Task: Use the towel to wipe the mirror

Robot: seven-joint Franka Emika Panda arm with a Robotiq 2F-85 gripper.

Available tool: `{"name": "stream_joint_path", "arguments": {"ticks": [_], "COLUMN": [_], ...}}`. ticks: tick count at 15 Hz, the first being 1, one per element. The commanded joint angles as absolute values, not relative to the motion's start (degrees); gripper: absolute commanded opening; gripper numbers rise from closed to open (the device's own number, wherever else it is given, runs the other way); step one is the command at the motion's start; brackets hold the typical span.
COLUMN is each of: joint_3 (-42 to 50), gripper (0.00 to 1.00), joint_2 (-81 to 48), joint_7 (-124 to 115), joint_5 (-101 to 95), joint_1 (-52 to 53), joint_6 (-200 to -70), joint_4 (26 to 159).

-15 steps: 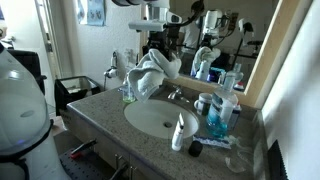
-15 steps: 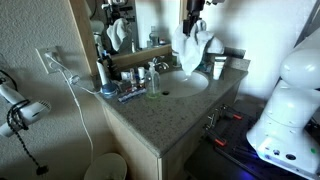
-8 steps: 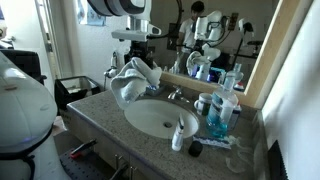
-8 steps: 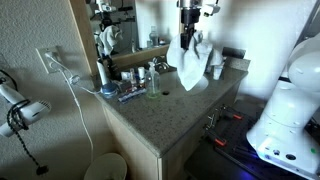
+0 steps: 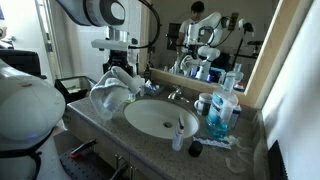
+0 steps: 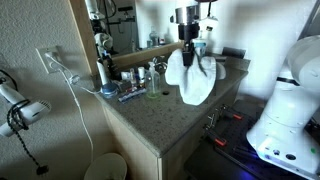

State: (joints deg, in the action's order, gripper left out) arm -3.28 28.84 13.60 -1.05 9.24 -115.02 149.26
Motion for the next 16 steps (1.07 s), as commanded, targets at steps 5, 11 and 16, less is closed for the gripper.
{"name": "stream_joint_path", "arguments": {"ticks": [5,11,16], "joint_3": [-7.6,-8.6,-8.4], "gripper": [0.04,0.04,0.04], "joint_2": [27.0,19.4,12.3], "joint_7": [16.5,21.9,29.6], "joint_5": [2.4,6.4,12.8], "joint_1": [17.7,22.6,24.6], "joint_6": [-122.5,-135.6,-143.1], "joint_4": [152.9,153.4,152.7]}}
